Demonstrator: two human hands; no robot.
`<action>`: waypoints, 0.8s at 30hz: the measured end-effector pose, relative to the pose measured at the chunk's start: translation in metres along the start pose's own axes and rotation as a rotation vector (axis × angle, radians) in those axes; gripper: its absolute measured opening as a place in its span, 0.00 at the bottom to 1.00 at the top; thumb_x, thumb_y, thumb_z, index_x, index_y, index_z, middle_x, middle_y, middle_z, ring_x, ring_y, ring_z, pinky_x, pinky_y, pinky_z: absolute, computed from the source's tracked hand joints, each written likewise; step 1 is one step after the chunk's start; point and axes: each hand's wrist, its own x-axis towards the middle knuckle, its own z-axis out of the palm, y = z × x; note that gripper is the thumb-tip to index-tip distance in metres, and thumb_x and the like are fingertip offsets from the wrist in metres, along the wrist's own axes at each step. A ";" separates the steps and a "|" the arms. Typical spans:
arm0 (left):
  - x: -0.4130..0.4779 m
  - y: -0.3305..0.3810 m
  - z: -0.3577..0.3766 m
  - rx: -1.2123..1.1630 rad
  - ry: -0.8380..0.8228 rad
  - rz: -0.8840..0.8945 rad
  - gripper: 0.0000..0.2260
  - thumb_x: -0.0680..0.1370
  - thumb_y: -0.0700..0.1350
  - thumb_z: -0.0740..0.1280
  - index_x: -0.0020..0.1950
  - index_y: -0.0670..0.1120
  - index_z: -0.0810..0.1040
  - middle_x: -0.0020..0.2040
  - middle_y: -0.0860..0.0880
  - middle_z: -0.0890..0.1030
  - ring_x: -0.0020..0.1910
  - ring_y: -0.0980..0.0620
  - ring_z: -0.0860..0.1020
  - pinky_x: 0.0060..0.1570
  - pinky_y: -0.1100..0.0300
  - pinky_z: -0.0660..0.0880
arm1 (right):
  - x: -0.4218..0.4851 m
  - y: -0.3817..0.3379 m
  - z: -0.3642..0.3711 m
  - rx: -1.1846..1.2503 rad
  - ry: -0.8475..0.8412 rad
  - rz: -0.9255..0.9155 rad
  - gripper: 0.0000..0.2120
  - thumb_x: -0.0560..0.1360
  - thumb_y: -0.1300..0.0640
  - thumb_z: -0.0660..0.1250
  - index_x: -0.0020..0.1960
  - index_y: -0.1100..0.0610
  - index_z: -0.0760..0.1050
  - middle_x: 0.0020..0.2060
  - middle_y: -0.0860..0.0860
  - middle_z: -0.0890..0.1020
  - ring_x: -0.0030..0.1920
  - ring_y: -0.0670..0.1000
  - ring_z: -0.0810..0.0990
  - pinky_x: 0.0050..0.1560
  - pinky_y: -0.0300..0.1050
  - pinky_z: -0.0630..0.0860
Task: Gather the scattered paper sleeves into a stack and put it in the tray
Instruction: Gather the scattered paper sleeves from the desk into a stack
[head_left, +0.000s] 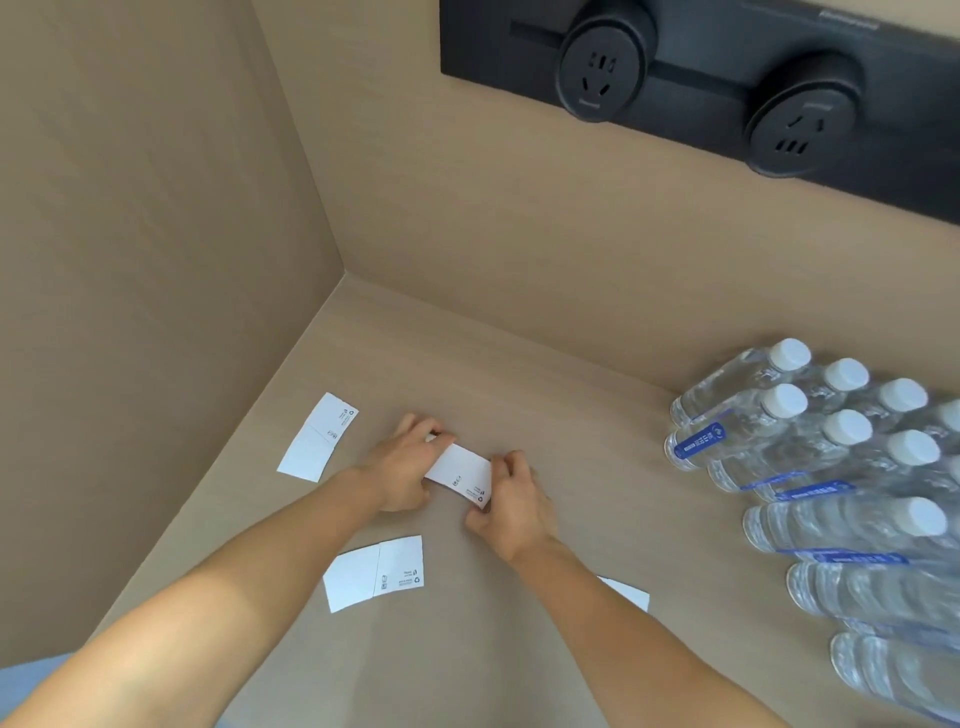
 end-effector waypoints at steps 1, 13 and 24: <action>-0.004 0.003 -0.004 0.024 -0.004 -0.012 0.34 0.71 0.40 0.67 0.75 0.49 0.59 0.72 0.50 0.60 0.71 0.48 0.56 0.60 0.55 0.73 | -0.004 0.002 -0.005 0.005 0.003 0.003 0.26 0.70 0.50 0.68 0.65 0.56 0.66 0.62 0.51 0.67 0.61 0.55 0.71 0.49 0.48 0.76; -0.047 0.090 0.001 0.116 0.012 0.016 0.26 0.74 0.45 0.66 0.72 0.48 0.65 0.69 0.49 0.65 0.69 0.47 0.59 0.56 0.53 0.70 | -0.095 0.064 -0.055 -0.039 0.115 0.077 0.19 0.73 0.51 0.66 0.61 0.58 0.70 0.59 0.53 0.69 0.60 0.57 0.72 0.50 0.50 0.76; -0.062 0.160 0.060 0.014 -0.065 0.099 0.21 0.76 0.44 0.66 0.68 0.47 0.66 0.64 0.48 0.67 0.67 0.46 0.62 0.61 0.53 0.69 | -0.161 0.131 -0.050 -0.041 0.129 0.180 0.17 0.76 0.53 0.65 0.62 0.59 0.70 0.60 0.54 0.71 0.60 0.59 0.74 0.50 0.50 0.75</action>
